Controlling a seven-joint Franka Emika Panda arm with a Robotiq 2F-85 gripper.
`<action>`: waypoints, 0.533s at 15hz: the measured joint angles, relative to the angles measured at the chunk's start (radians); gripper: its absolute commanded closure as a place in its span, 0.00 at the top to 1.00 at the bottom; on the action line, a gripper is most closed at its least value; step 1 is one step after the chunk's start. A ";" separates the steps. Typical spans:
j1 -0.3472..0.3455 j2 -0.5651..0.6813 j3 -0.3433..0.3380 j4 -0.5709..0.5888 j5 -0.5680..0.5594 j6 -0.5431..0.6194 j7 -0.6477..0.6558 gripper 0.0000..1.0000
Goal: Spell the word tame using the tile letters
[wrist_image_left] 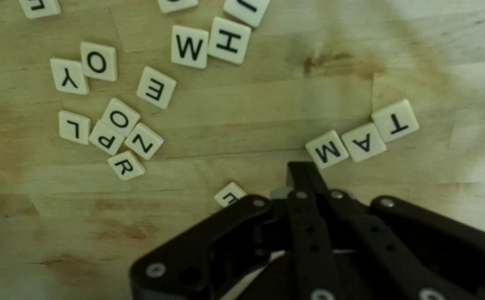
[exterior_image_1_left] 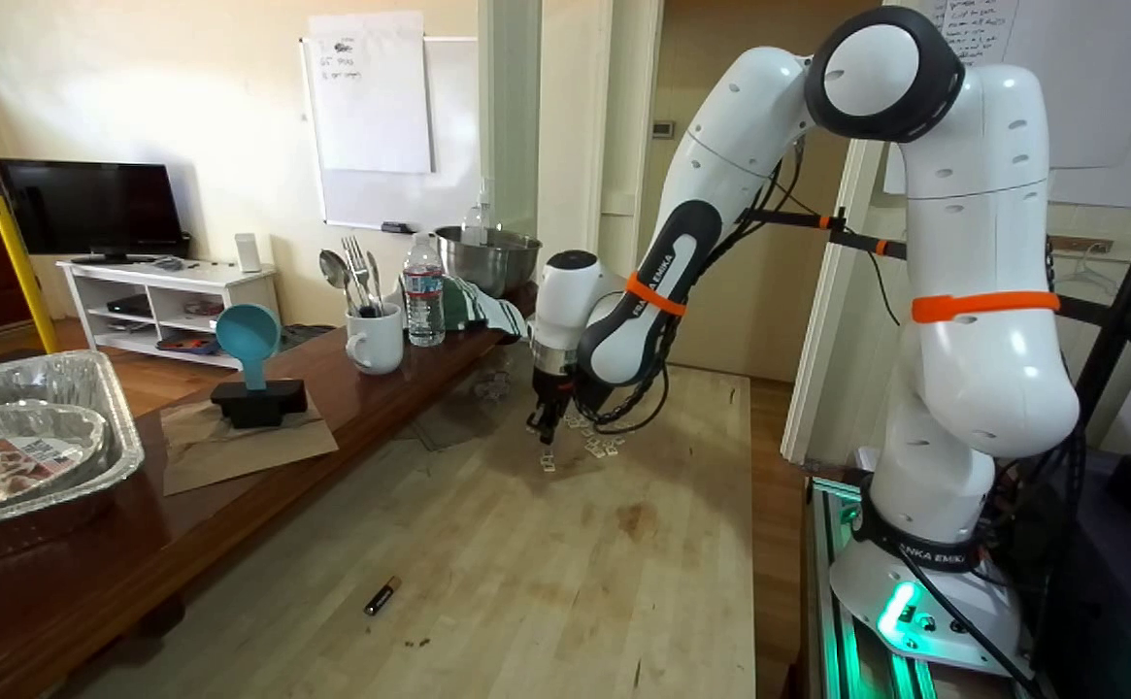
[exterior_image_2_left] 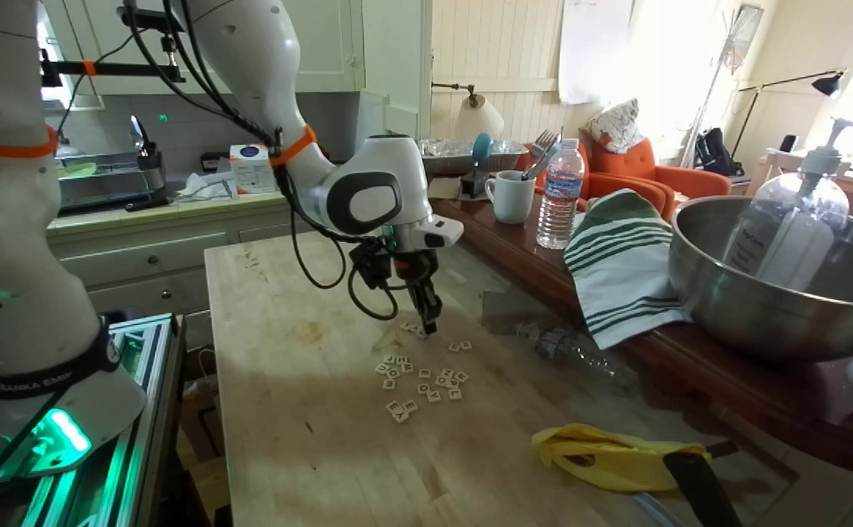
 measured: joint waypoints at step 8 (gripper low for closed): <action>-0.004 -0.074 -0.031 -0.010 -0.050 -0.025 0.002 0.00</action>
